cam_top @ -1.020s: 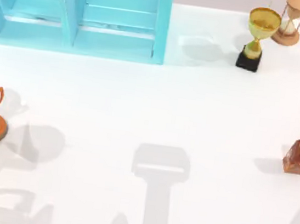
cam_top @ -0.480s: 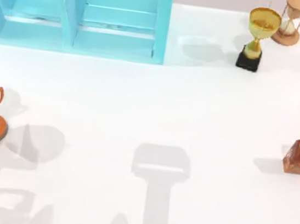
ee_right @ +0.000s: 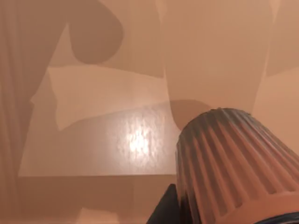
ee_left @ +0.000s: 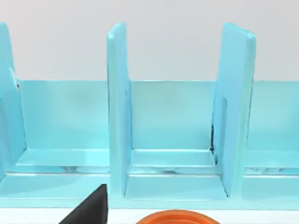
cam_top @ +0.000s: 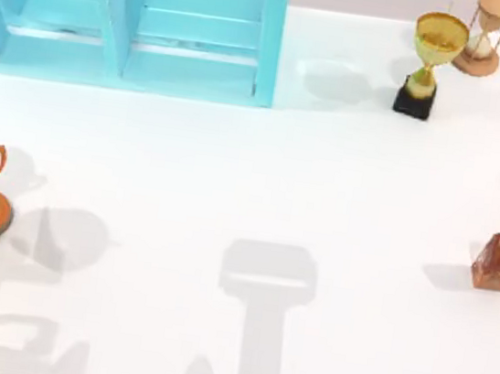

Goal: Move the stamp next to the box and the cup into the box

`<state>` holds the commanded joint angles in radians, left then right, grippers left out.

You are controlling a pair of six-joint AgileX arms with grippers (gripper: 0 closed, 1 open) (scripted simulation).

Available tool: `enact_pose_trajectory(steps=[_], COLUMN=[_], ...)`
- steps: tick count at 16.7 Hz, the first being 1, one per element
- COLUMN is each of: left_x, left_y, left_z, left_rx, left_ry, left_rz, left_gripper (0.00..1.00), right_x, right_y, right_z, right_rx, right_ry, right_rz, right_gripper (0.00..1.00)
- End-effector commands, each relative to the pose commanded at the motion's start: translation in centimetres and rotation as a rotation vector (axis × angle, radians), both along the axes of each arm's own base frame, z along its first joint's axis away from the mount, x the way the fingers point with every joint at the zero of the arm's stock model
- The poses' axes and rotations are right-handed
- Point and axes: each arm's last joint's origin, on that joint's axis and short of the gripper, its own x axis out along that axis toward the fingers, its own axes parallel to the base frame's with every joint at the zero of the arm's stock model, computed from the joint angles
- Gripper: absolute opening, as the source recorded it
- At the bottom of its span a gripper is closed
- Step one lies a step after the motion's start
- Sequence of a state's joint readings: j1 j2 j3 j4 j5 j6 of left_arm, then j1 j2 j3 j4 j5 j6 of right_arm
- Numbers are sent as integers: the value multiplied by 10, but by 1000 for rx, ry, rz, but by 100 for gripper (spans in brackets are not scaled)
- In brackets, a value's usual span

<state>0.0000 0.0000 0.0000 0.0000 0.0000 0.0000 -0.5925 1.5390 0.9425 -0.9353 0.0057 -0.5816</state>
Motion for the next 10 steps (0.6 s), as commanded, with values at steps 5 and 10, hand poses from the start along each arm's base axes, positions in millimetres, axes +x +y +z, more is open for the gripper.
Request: enact_pose_trajectory(steps=[5, 10], left_x=[0, 0], left_y=[0, 0], left_z=[0, 0], left_rx=[0, 0], left_ry=[0, 0], left_rz=[0, 0], left_gripper=[100, 100], right_x=[0, 0], right_y=[0, 0], right_z=[0, 0], right_rx=[0, 0], right_ry=[0, 0], right_rz=[0, 0], right_gripper=[45, 83])
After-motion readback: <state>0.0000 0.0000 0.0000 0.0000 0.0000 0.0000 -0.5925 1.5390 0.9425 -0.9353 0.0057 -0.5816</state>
